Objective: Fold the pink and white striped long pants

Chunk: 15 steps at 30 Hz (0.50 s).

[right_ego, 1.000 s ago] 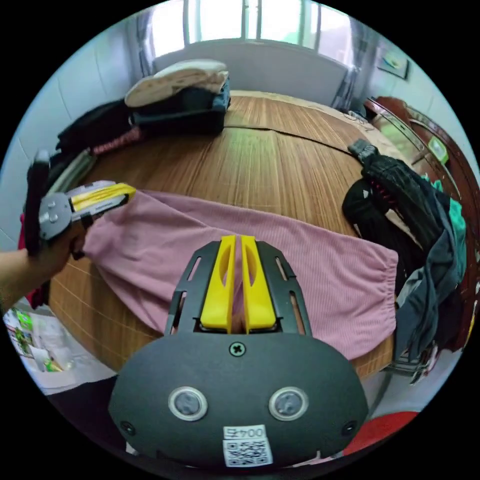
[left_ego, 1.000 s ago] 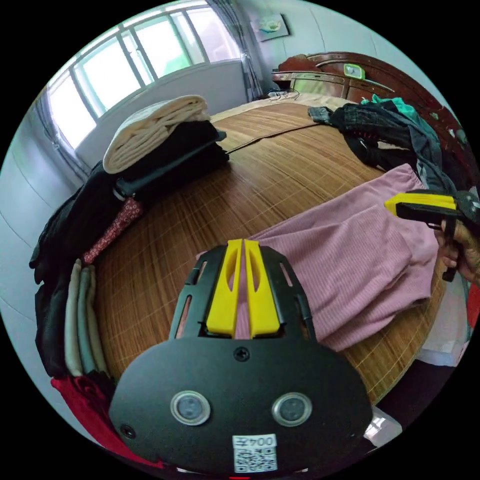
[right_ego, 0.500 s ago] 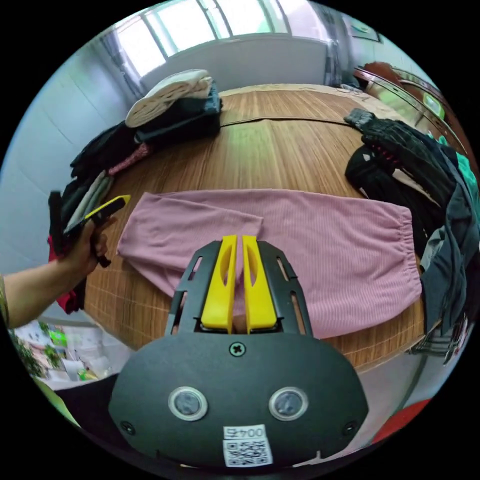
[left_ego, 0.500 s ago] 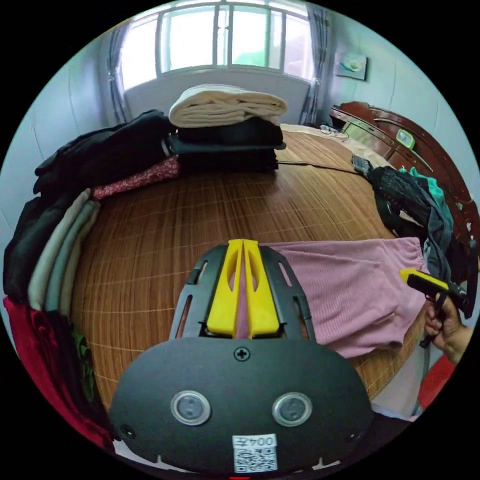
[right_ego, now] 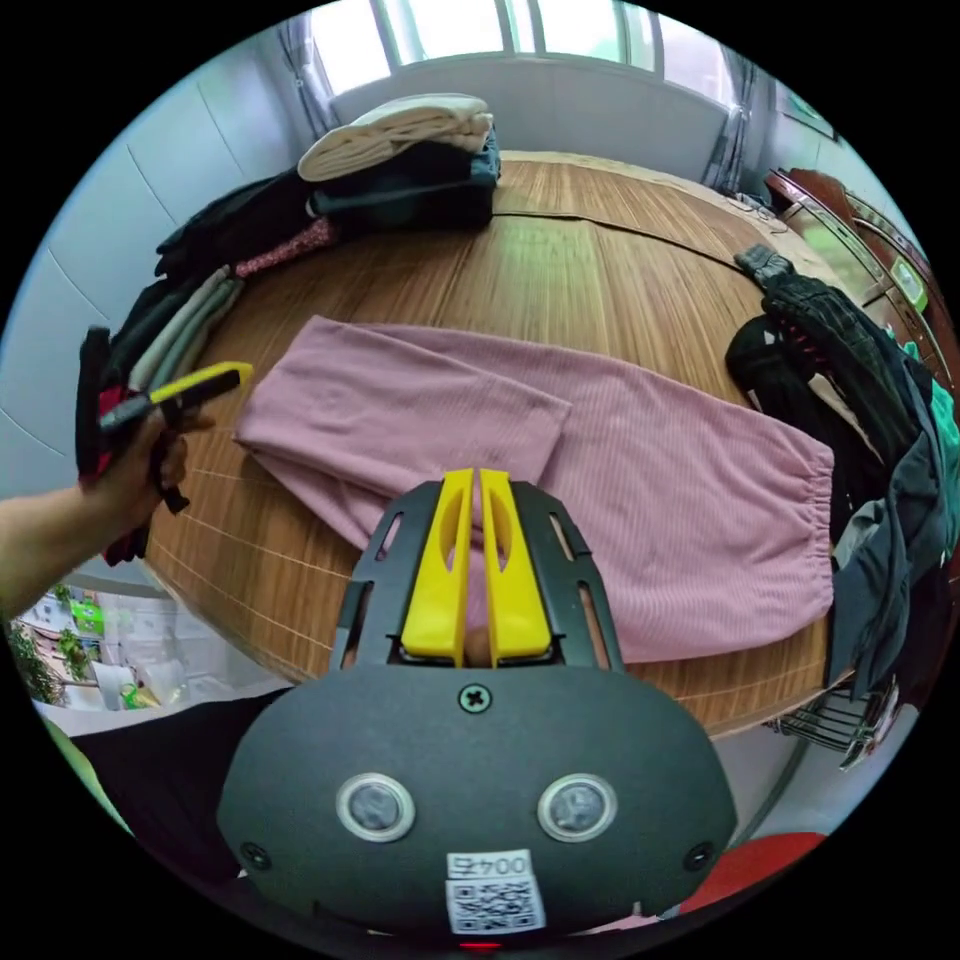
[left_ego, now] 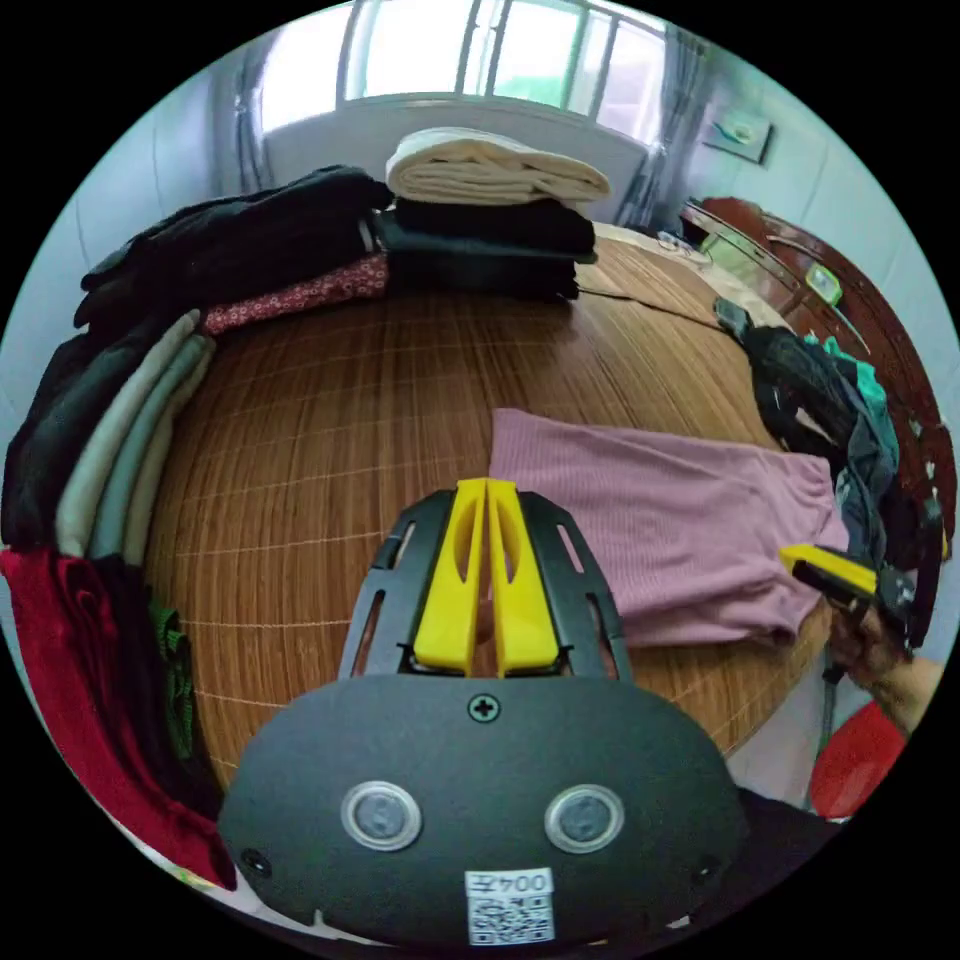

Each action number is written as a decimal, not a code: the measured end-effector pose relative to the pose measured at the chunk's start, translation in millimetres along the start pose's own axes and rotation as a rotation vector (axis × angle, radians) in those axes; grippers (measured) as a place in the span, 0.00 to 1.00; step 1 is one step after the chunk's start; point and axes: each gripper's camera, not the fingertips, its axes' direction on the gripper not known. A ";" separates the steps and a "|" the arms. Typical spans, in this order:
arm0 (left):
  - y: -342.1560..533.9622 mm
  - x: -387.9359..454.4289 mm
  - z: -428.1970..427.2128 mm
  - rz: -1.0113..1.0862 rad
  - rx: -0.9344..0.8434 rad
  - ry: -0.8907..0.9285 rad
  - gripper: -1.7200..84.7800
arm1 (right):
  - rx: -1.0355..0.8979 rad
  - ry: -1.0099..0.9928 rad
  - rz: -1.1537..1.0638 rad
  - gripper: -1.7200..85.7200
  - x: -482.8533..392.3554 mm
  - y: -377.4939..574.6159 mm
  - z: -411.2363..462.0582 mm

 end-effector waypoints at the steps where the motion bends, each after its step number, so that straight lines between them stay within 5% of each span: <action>1: 12.6 12.7 -1.9 0.066 -0.005 -0.050 0.03 | 0.021 -0.061 0.018 0.07 0.2 -11.3 -3.7; 7: 41.1 36.5 -14.8 0.201 0.036 -0.139 0.03 | 0.063 -0.276 -0.145 0.12 -32.9 -113.0 11.9; 15: 72.6 76.6 4.8 0.438 0.060 -0.314 0.03 | -0.193 -0.320 -0.451 0.10 -91.4 -230.0 81.8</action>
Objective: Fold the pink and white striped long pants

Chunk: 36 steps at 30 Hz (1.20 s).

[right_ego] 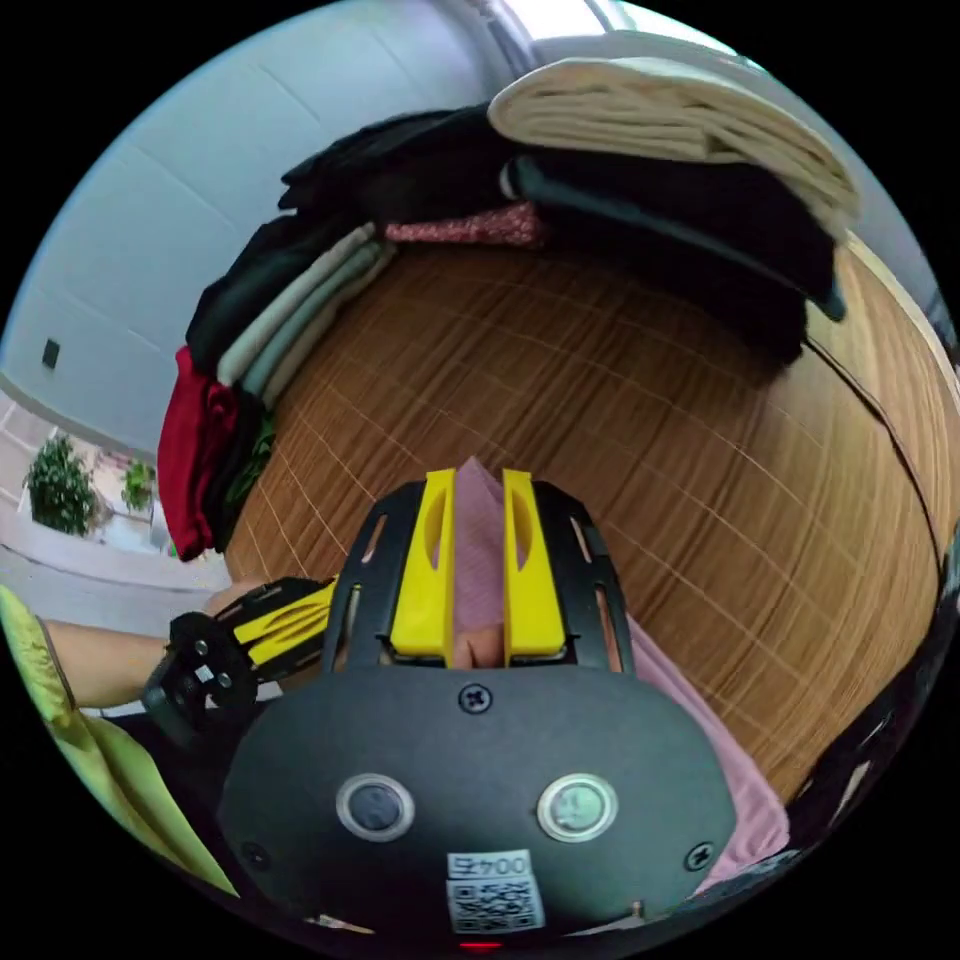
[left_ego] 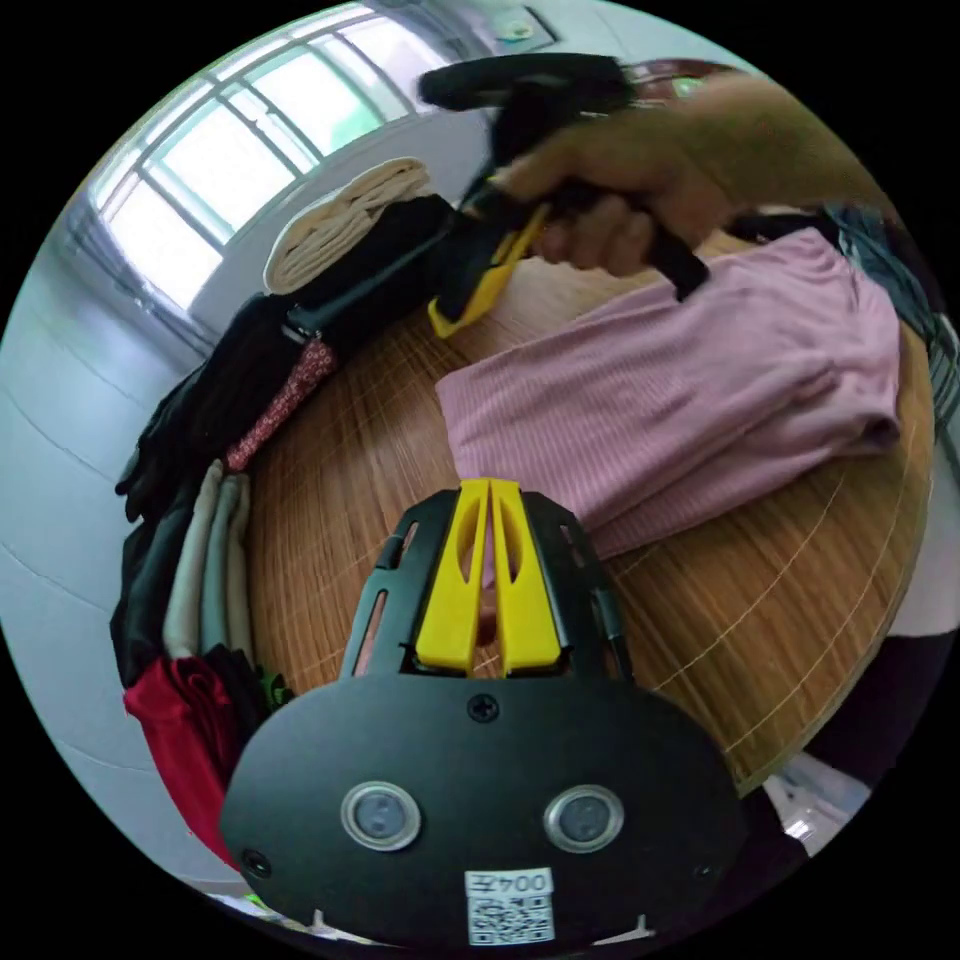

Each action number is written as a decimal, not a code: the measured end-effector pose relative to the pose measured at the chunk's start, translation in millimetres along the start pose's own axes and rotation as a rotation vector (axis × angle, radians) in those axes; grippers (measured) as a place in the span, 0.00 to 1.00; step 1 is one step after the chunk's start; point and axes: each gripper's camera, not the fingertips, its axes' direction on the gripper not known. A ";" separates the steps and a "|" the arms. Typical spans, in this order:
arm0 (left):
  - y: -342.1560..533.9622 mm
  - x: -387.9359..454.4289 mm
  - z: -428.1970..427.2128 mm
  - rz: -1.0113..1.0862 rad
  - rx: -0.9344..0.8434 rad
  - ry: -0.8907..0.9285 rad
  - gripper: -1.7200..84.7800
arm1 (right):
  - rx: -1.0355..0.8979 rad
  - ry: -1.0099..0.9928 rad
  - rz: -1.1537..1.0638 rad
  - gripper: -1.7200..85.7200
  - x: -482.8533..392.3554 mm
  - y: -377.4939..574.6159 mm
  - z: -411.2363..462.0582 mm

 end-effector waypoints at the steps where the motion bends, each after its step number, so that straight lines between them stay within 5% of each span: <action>1: 4.1 6.4 -0.8 0.017 0.006 -0.020 0.03 | -0.069 0.020 -0.065 0.08 -4.4 -8.4 13.5; 4: 6.4 12.2 -3.7 0.017 -0.013 -0.026 0.03 | -0.169 0.213 -0.201 0.02 -12.6 -13.6 41.4; 9: 8.1 8.5 -9.0 -0.034 -0.025 0.031 0.03 | -0.087 -0.010 0.124 0.01 38.7 1.8 33.3; 11: 5.9 -8.0 -20.1 -0.078 -0.025 0.089 0.03 | 0.105 -0.013 0.206 0.02 51.8 31.6 -2.6; 17: 26.3 -101.3 -56.4 -0.425 -0.046 0.192 0.03 | 0.190 0.010 0.104 0.05 6.1 136.8 -50.1; 20: 11.2 -142.5 -53.4 -0.493 0.000 0.310 0.03 | 0.133 0.030 -0.015 0.07 -47.4 181.6 -30.4; 25: -81.7 -146.3 -6.3 -0.301 0.014 0.681 0.03 | 0.113 0.123 -0.111 0.07 -92.5 202.3 14.0; 29: -110.3 -95.3 30.2 -0.110 -0.130 0.584 0.03 | -0.028 0.189 -0.073 0.03 -87.4 210.5 61.7; 33: -112.2 -76.7 -10.6 -0.143 -0.066 0.455 0.03 | 0.122 0.207 -0.027 0.04 -81.3 252.8 13.8; 36: -99.9 -71.0 -59.6 -0.202 -0.005 0.456 0.03 | 0.200 0.226 0.246 0.07 -32.3 326.9 -42.4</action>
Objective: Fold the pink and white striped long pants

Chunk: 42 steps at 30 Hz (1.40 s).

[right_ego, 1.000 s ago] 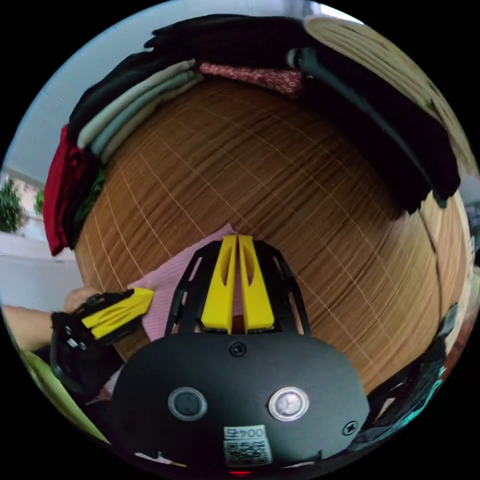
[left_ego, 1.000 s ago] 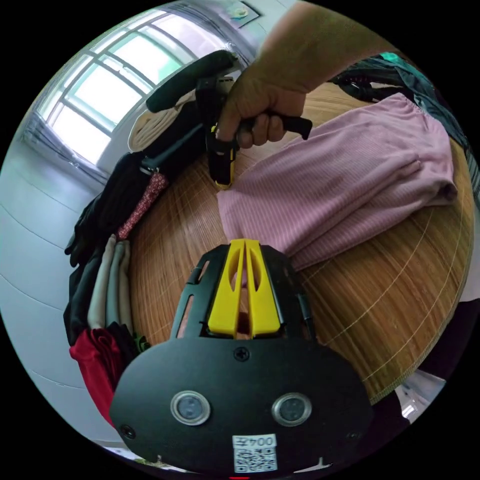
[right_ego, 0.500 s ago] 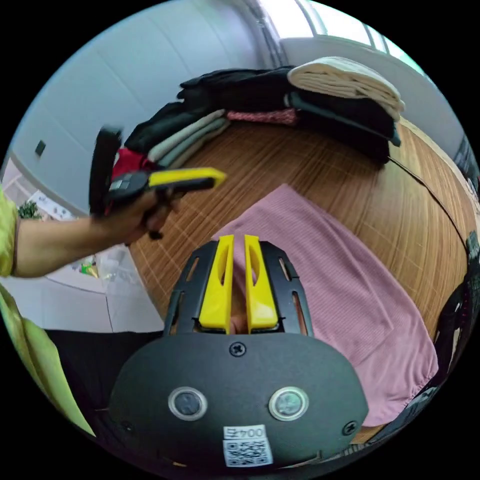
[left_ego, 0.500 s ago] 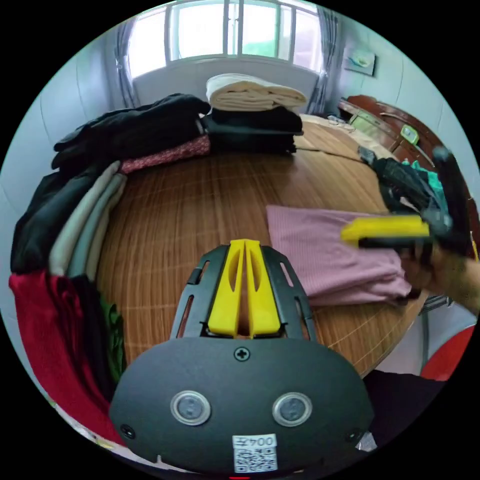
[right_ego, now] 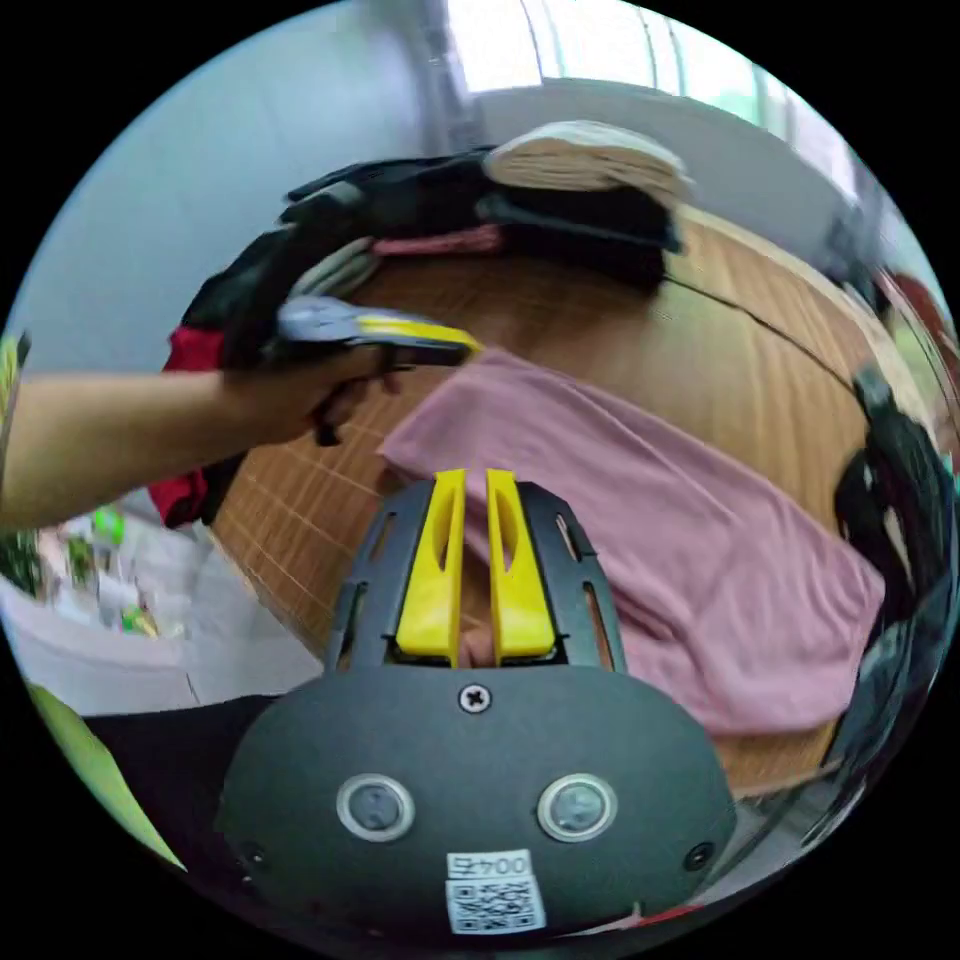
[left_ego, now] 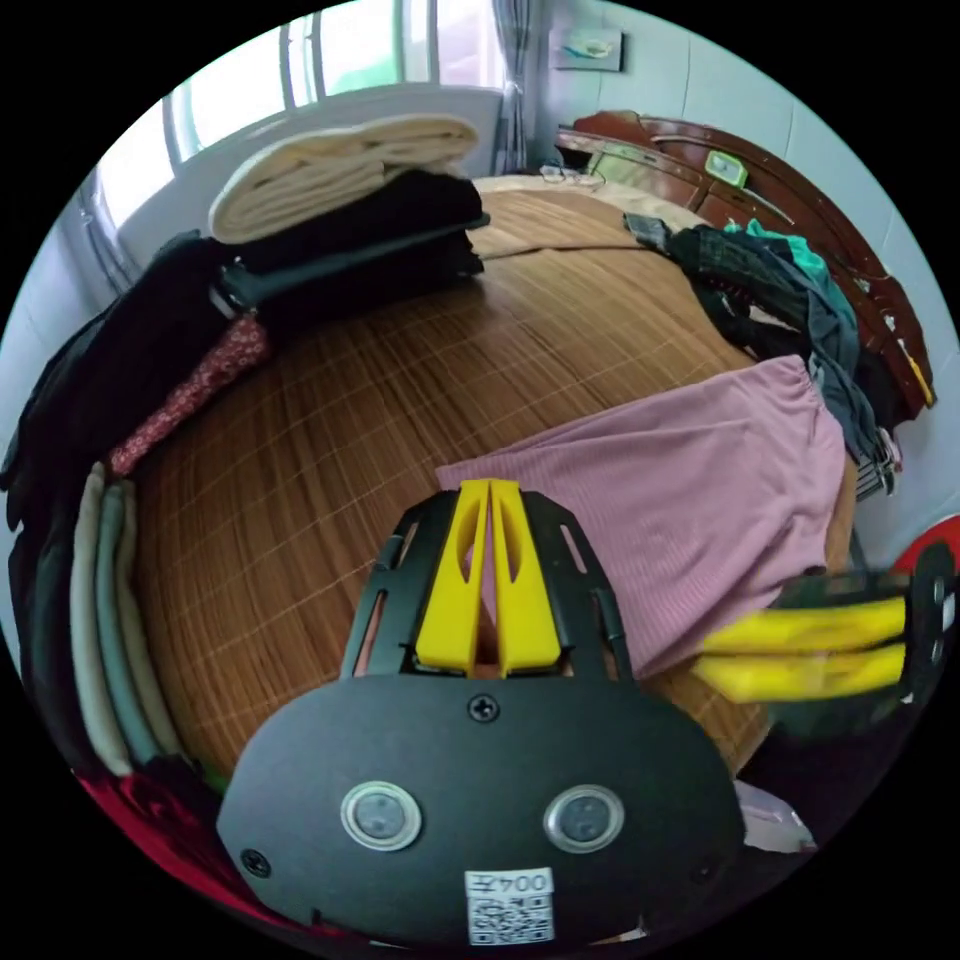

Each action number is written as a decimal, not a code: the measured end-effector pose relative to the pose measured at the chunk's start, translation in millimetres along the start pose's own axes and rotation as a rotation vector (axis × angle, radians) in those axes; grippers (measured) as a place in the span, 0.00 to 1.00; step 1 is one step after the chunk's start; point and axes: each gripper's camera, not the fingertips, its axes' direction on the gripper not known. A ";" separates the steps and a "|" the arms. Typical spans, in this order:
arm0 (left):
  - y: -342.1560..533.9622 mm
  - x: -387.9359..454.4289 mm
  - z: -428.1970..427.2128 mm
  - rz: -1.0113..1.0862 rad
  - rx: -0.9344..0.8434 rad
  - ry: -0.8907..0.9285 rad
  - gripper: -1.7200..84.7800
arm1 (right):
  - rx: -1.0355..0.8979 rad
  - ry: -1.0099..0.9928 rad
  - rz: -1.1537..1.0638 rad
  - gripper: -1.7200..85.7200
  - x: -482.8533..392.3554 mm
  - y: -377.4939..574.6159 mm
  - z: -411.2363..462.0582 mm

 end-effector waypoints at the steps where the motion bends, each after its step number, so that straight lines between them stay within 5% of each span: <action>1: 9.3 12.4 -9.8 -0.012 -0.022 0.003 0.03 | -0.015 0.015 0.172 0.08 45.1 27.0 -16.8; 5: 40.2 62.5 -25.5 -0.014 -0.134 -0.010 0.03 | 0.011 -0.006 0.836 0.12 217.7 158.8 -72.1; 8: 58.5 116.6 -31.3 0.033 -0.238 -0.008 0.03 | 0.125 -0.064 1.118 0.15 305.1 247.2 -101.8; 25: -8.9 310.6 -67.9 0.017 -0.345 0.044 0.03 | 0.320 -0.484 1.247 0.12 401.8 359.1 -82.2; 33: -17.1 315.5 -88.1 -0.026 -0.317 0.042 0.03 | 0.284 -0.165 0.892 0.08 306.3 240.8 -182.9; 42: 9.3 248.3 -131.4 -0.147 -0.271 0.036 0.03 | 0.225 0.257 0.228 0.08 10.4 31.0 -229.6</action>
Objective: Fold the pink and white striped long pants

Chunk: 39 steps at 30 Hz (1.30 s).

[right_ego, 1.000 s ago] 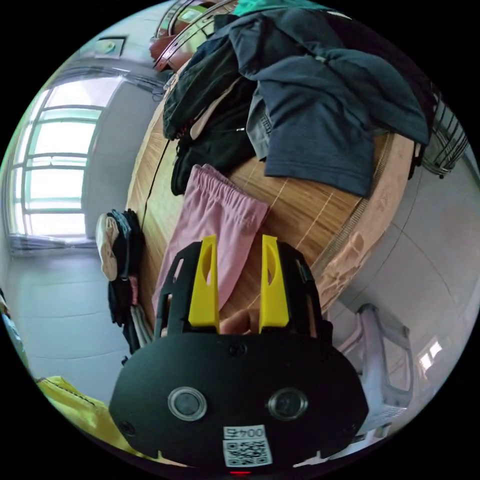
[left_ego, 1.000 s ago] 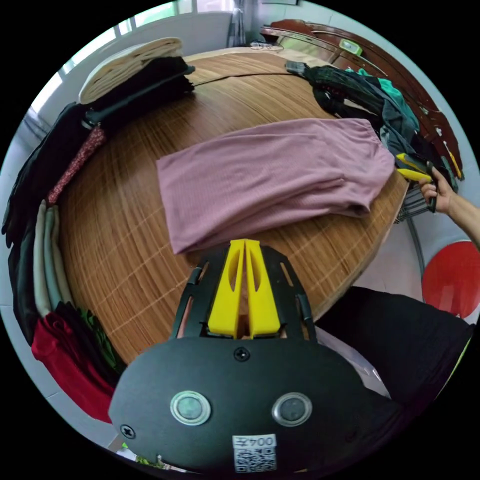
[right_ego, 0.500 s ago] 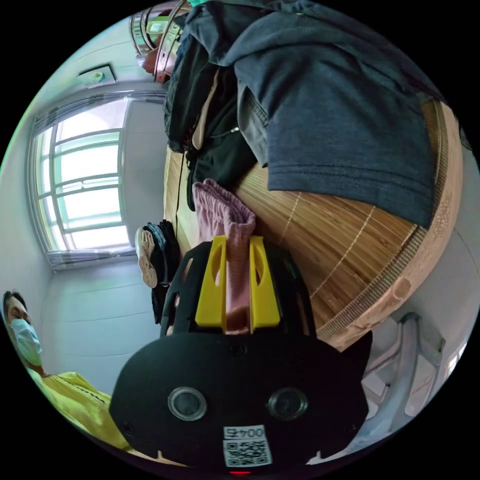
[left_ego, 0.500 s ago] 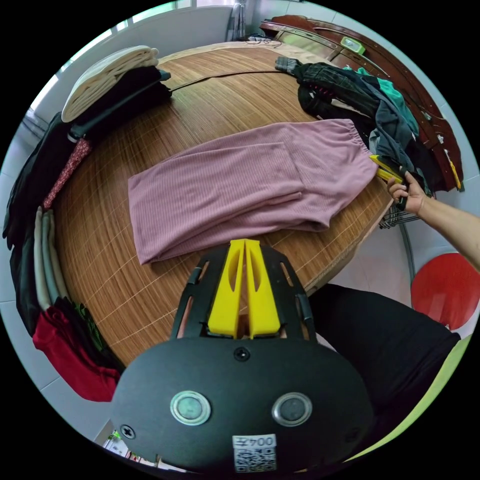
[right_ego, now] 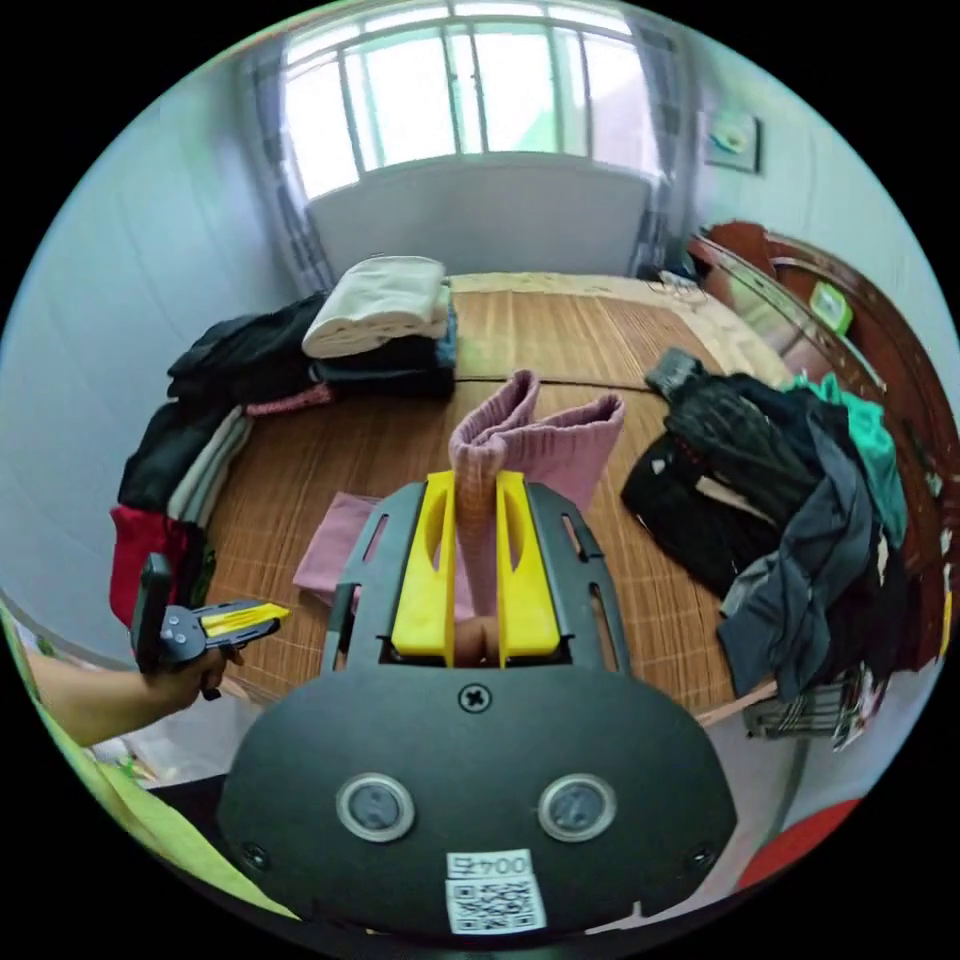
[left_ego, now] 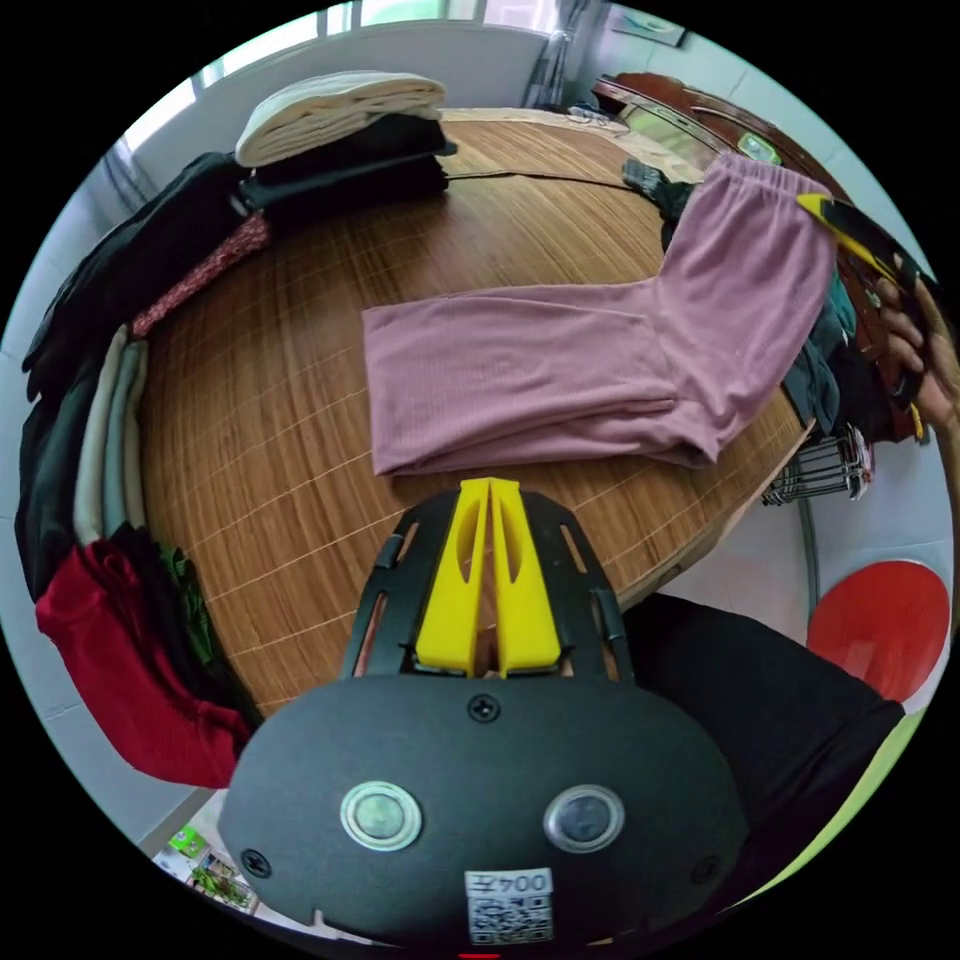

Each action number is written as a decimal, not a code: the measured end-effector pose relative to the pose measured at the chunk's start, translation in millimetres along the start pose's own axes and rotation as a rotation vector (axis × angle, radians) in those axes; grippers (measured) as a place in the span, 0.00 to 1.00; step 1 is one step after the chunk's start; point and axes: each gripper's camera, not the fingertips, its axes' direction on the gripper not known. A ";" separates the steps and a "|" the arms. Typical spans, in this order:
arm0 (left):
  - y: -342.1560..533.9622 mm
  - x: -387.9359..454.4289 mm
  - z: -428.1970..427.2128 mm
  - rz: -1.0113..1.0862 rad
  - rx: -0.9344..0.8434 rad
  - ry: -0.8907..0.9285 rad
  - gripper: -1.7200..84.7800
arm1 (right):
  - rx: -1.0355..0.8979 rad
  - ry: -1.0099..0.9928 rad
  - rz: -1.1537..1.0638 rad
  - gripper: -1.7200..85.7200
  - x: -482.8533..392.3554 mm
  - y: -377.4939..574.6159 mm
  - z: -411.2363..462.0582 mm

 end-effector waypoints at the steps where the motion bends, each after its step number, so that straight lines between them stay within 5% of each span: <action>1: 5.2 -12.9 -3.9 -0.013 0.004 -0.003 0.03 | 0.015 0.015 -0.060 0.08 -45.7 -4.7 5.3; 6: 25.1 -66.1 -6.8 -0.077 -0.002 -0.021 0.03 | -0.052 0.041 -0.270 0.08 -211.3 11.8 95.1; 8: 30.7 -81.1 -6.0 -0.085 -0.014 -0.033 0.03 | -0.254 0.136 -0.414 0.08 -264.6 30.9 162.3; 18: 39.6 -122.6 -47.6 -0.124 0.008 -0.005 0.03 | -0.106 0.178 -0.375 0.10 -295.2 -17.9 113.0; 22: 25.1 -124.4 -57.0 -0.117 -0.018 -0.011 0.03 | -0.318 0.162 -0.572 0.12 -322.5 2.5 157.6; 30: -40.2 -105.8 -107.3 -0.071 0.114 0.190 0.06 | -0.149 0.063 -0.489 0.12 -263.8 -24.7 93.6; 39: -122.7 -87.5 -90.2 -0.008 -0.029 0.281 0.12 | -0.379 0.092 -0.132 0.10 -69.7 -64.5 130.7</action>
